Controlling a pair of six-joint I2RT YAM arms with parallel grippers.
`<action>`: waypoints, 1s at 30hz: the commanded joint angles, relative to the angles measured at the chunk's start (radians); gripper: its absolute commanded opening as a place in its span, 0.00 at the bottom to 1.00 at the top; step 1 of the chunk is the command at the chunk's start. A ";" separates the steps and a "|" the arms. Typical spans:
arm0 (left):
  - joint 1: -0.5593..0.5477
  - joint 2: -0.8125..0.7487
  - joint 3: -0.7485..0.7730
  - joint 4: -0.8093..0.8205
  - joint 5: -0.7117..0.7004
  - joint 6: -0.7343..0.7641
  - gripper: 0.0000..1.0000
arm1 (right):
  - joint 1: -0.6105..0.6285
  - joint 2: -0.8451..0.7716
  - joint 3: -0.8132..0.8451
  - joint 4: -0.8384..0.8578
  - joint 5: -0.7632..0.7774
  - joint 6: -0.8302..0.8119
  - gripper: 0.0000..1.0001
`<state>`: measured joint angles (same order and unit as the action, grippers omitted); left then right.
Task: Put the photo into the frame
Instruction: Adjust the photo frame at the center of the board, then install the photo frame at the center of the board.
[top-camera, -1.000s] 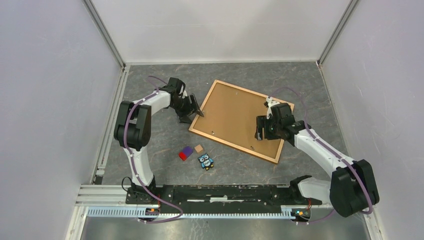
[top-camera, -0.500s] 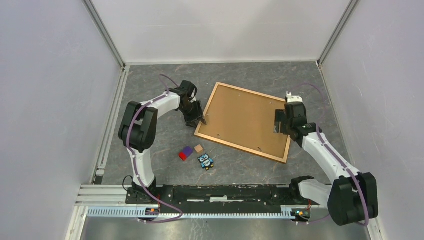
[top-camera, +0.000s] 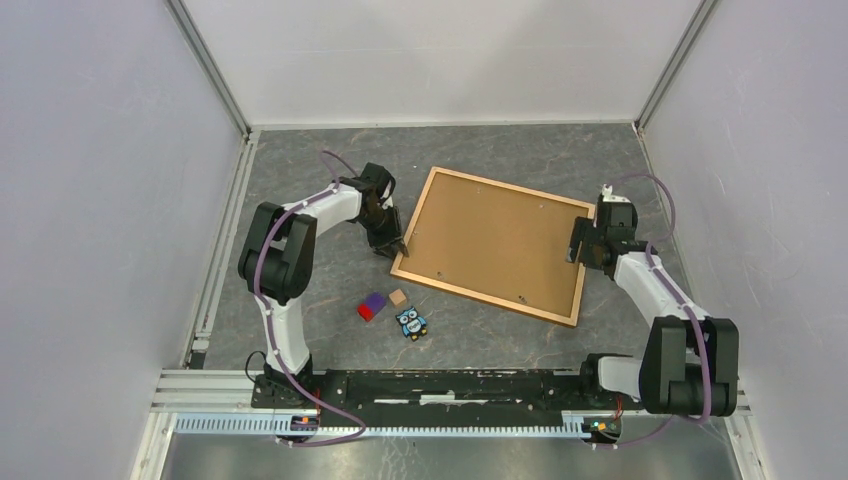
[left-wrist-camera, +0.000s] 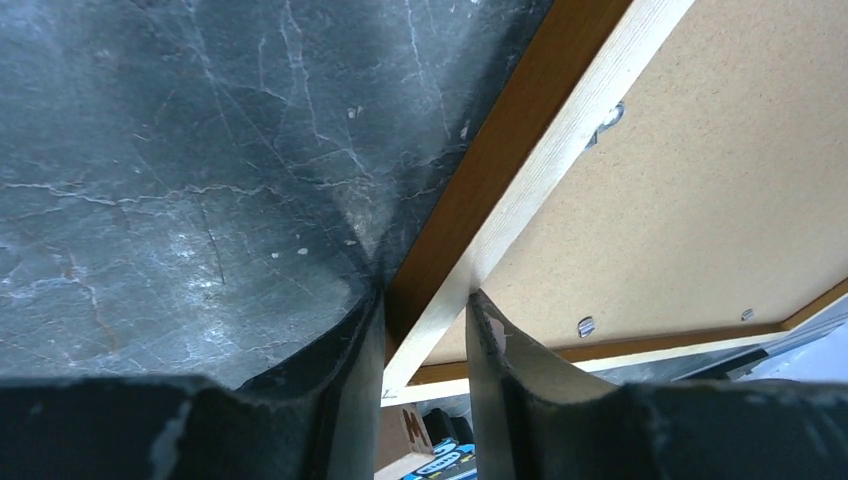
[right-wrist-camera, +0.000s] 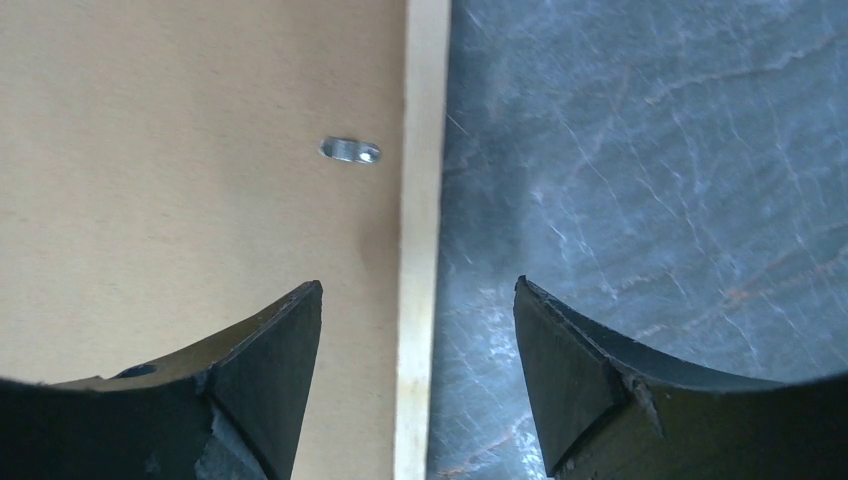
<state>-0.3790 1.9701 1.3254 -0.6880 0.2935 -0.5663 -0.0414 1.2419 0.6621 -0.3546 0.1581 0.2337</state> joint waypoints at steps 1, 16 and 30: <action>-0.006 0.019 -0.035 -0.030 0.076 0.012 0.36 | -0.006 0.047 0.086 0.045 -0.076 0.019 0.76; -0.005 0.029 -0.137 0.067 0.206 -0.057 0.30 | -0.012 0.192 0.158 0.091 0.046 -0.051 0.72; -0.002 0.009 -0.120 0.045 0.180 -0.037 0.30 | -0.014 0.335 0.185 0.214 0.086 -0.040 0.63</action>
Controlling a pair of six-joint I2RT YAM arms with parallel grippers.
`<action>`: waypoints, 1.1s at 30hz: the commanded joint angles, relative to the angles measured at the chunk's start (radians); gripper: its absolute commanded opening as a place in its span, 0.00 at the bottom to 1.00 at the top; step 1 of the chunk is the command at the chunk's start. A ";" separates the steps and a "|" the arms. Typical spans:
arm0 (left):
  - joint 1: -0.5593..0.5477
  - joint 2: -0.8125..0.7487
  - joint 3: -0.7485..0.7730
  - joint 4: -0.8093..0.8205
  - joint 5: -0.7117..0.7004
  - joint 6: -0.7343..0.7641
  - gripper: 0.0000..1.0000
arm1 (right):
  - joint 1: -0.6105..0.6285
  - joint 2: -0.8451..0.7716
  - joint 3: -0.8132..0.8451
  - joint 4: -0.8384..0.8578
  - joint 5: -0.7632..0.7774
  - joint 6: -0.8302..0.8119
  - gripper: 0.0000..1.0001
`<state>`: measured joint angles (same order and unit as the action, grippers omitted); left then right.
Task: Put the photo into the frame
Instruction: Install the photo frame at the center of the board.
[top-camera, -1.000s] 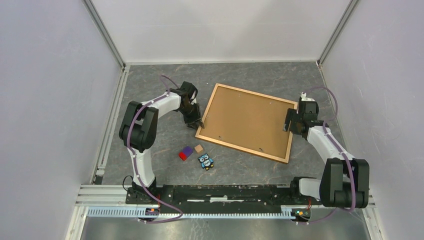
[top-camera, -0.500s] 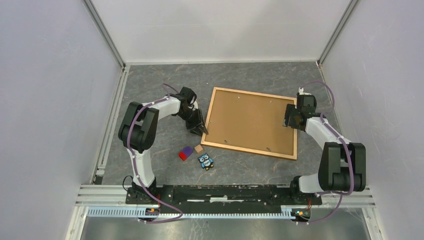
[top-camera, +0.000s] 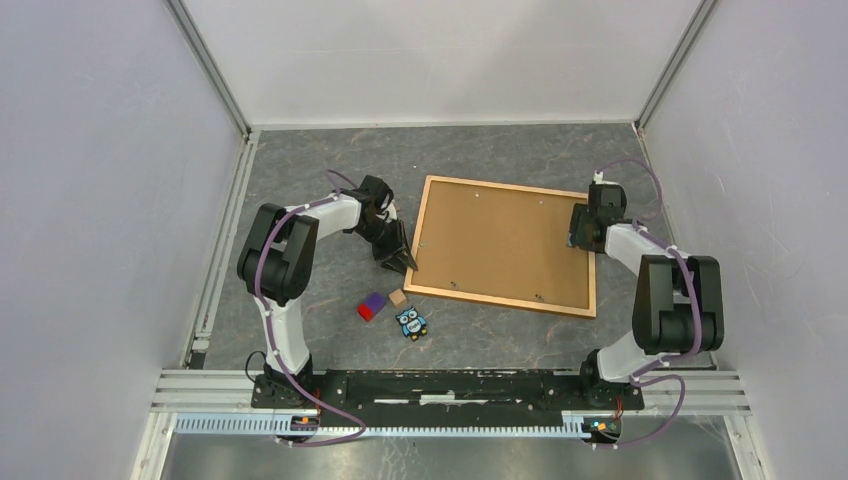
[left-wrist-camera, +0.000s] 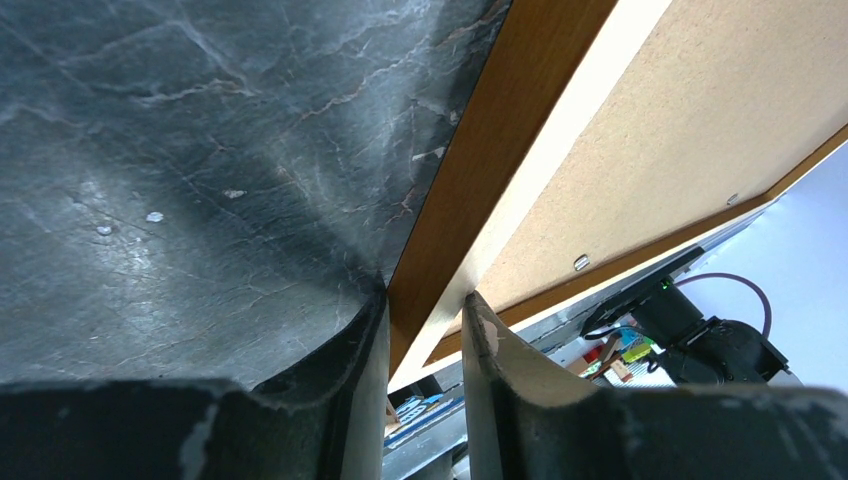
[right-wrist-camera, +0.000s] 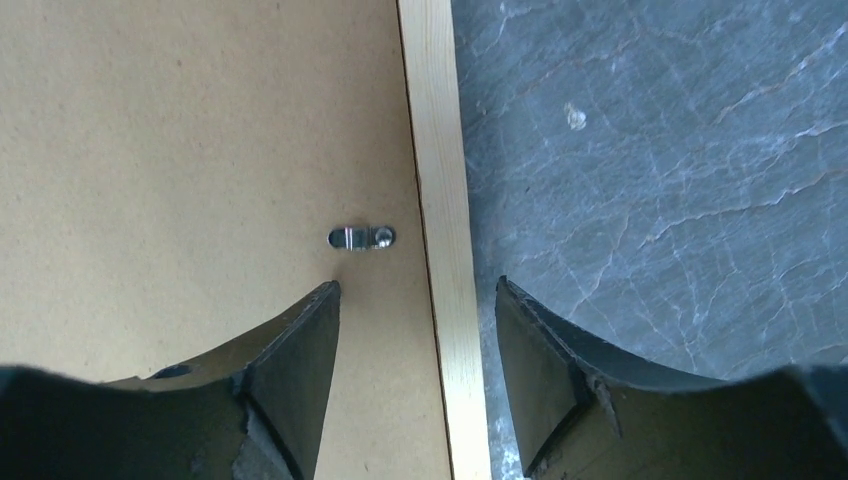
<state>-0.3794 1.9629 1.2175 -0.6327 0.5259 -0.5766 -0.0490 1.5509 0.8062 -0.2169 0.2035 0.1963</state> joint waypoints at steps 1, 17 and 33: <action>-0.001 0.016 -0.012 -0.010 -0.053 -0.026 0.30 | -0.008 0.030 0.042 0.081 0.046 -0.003 0.63; -0.003 0.015 -0.004 -0.016 -0.053 -0.022 0.30 | -0.017 0.115 0.036 0.101 0.043 0.061 0.54; 0.009 0.010 -0.002 -0.007 -0.023 -0.028 0.30 | -0.017 0.067 0.008 0.011 -0.011 0.134 0.36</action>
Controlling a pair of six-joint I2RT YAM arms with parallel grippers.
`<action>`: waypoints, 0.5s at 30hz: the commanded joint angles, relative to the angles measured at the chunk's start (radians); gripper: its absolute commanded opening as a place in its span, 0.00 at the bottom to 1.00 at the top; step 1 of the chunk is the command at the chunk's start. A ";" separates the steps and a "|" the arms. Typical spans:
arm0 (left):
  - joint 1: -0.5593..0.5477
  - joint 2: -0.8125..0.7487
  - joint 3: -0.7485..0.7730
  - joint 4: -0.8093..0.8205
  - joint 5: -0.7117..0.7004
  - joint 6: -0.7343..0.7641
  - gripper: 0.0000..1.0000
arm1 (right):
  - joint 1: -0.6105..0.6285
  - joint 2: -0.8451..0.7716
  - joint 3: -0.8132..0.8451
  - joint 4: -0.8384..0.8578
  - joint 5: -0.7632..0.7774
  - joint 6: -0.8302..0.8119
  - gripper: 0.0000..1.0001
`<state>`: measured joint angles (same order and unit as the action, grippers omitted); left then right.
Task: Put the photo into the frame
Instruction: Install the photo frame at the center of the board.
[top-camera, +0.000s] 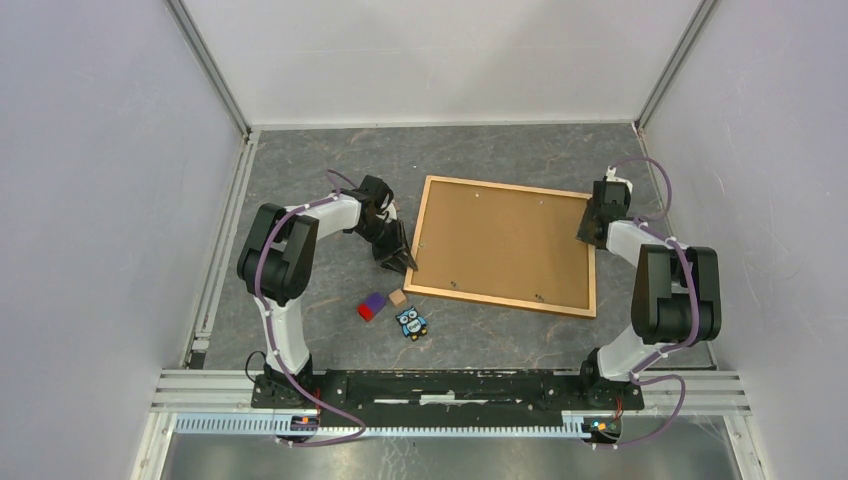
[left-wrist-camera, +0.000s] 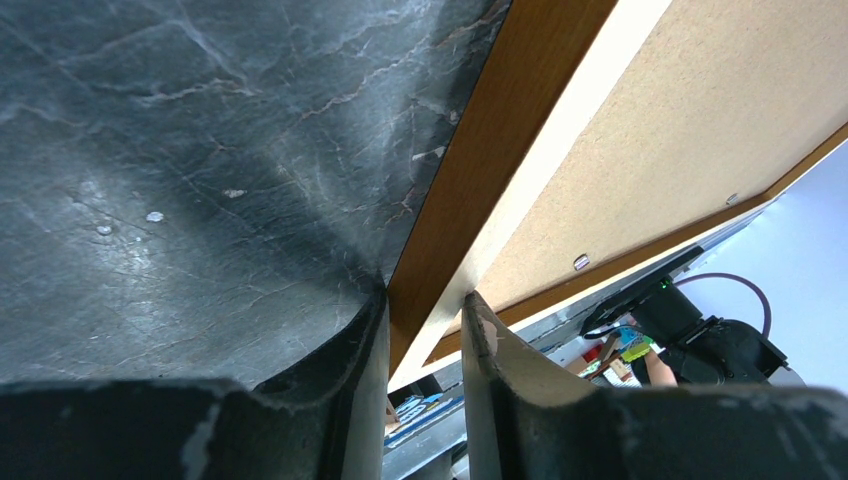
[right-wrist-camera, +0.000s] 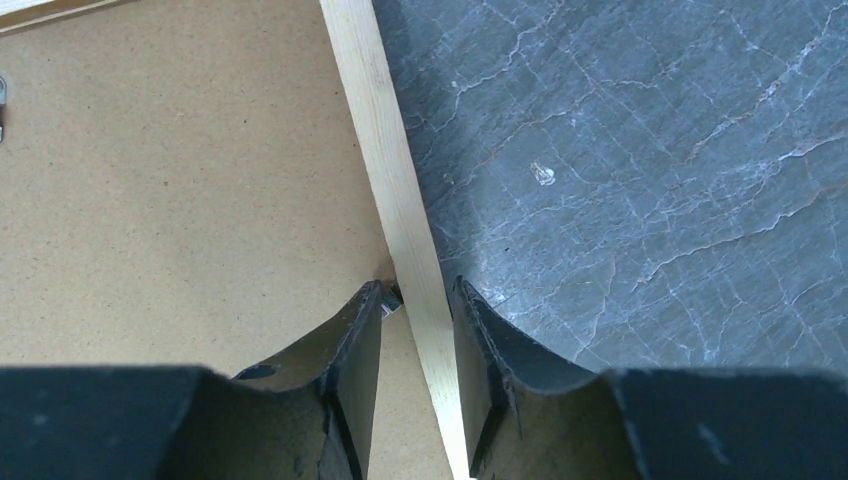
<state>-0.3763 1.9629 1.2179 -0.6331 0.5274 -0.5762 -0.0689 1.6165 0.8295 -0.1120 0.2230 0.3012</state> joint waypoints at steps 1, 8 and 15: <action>0.007 0.011 -0.002 -0.007 -0.023 -0.027 0.30 | 0.003 0.006 -0.016 -0.094 -0.033 0.035 0.36; 0.005 0.015 -0.004 0.001 -0.008 -0.031 0.30 | 0.003 0.010 -0.036 -0.089 -0.039 0.076 0.29; 0.008 0.014 -0.001 0.002 -0.009 -0.031 0.30 | 0.003 0.011 0.041 -0.124 -0.030 0.008 0.35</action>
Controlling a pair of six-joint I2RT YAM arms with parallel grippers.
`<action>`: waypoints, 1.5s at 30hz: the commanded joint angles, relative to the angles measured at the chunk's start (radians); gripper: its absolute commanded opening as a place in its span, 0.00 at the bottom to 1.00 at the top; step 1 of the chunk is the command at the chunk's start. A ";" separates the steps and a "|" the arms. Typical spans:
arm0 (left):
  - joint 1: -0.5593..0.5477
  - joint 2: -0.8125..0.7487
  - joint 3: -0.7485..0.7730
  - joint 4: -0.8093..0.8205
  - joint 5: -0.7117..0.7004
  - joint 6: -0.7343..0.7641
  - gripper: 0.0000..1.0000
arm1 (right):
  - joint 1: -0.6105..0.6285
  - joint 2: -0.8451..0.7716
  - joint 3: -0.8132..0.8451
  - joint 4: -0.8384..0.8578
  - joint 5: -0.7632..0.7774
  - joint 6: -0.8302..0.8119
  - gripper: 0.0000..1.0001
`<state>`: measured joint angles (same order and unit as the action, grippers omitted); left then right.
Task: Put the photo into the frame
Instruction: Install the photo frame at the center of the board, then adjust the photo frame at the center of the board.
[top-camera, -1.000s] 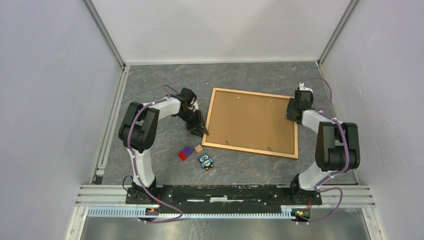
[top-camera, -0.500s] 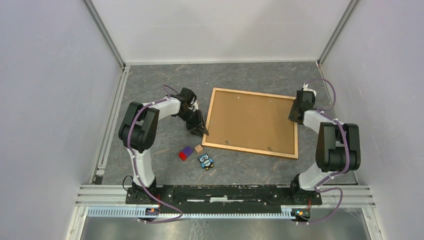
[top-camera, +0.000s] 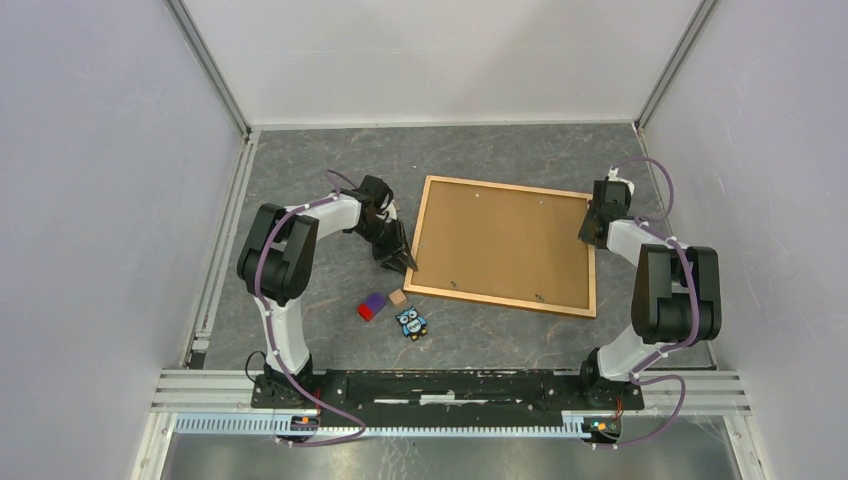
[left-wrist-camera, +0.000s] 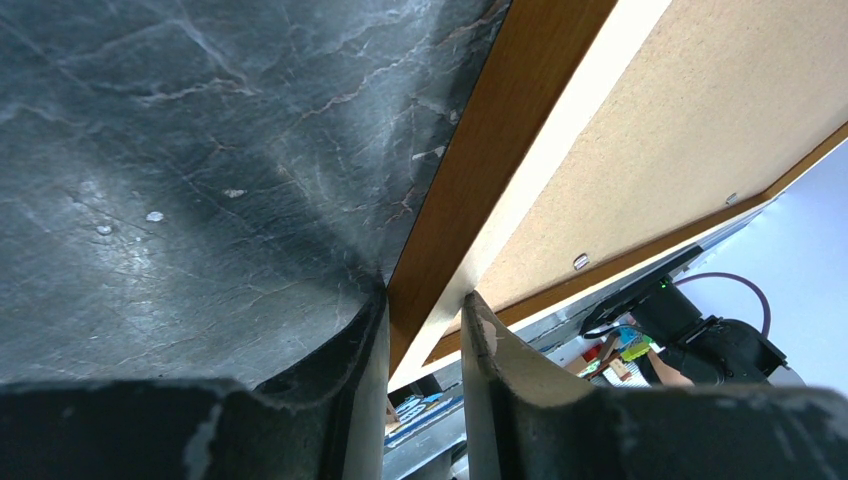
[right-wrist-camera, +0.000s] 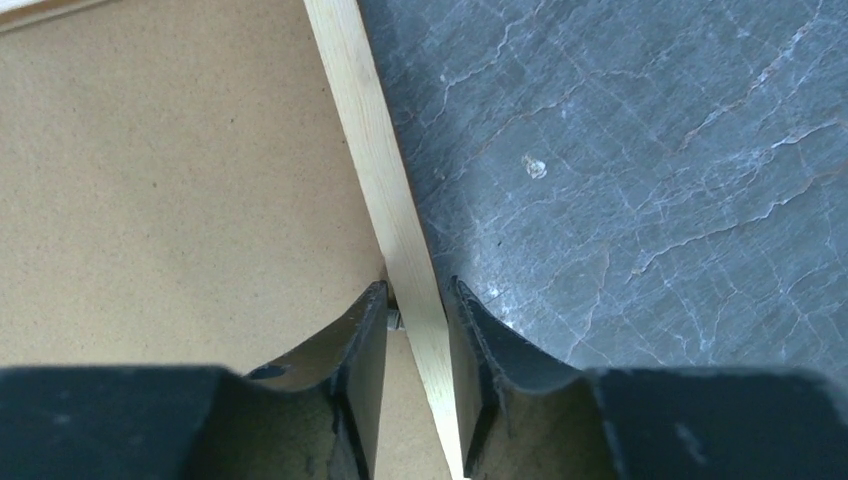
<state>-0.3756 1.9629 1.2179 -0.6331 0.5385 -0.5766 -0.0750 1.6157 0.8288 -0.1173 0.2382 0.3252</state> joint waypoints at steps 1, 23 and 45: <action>0.009 0.014 -0.001 0.001 -0.022 -0.031 0.30 | 0.009 0.014 0.071 -0.135 -0.034 -0.034 0.38; 0.011 0.014 0.014 -0.021 -0.055 -0.007 0.30 | 0.095 0.134 0.332 -0.071 -0.220 -0.160 0.77; 0.014 0.030 0.064 -0.049 -0.163 0.024 0.27 | 0.003 -0.179 -0.015 -0.176 -0.114 -0.088 0.76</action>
<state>-0.3740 1.9690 1.2514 -0.6743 0.4824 -0.5751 -0.0792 1.4963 0.8707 -0.2935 0.1326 0.1905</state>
